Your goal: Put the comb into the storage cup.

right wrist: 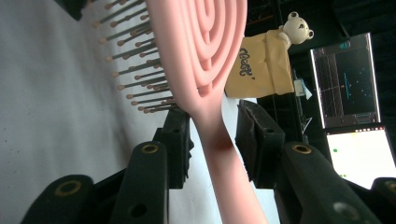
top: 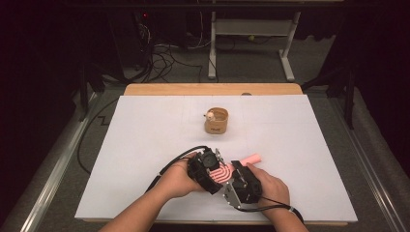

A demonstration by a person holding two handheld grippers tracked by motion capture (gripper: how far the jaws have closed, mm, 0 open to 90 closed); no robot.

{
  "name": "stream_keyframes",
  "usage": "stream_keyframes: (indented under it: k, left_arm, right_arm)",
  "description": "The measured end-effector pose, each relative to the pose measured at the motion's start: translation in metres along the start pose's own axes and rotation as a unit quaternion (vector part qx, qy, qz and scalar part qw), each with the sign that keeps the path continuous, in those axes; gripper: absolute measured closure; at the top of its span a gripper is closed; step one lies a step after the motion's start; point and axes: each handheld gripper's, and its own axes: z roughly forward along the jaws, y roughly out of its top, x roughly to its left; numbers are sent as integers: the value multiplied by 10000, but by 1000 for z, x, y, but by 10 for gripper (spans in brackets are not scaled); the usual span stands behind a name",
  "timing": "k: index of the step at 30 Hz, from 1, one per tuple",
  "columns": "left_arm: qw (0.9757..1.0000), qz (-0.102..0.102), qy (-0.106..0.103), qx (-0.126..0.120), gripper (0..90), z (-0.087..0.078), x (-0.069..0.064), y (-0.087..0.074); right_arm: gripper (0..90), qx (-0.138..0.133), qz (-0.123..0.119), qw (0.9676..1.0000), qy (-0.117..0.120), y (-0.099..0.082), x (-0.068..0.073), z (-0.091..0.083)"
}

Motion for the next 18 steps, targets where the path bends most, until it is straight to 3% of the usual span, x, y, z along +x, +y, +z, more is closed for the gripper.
stream_keyframes:
  k: [9,18]
  left_arm:
    - [10000,38,-20,-13,198,-2,-1,2]
    - [10000,40,-21,-29,198,-3,-2,4]
  right_arm:
    - [709,33,-161,9998,-86,1,2,-1]
    - [728,58,-146,9998,-127,0,1,-2]
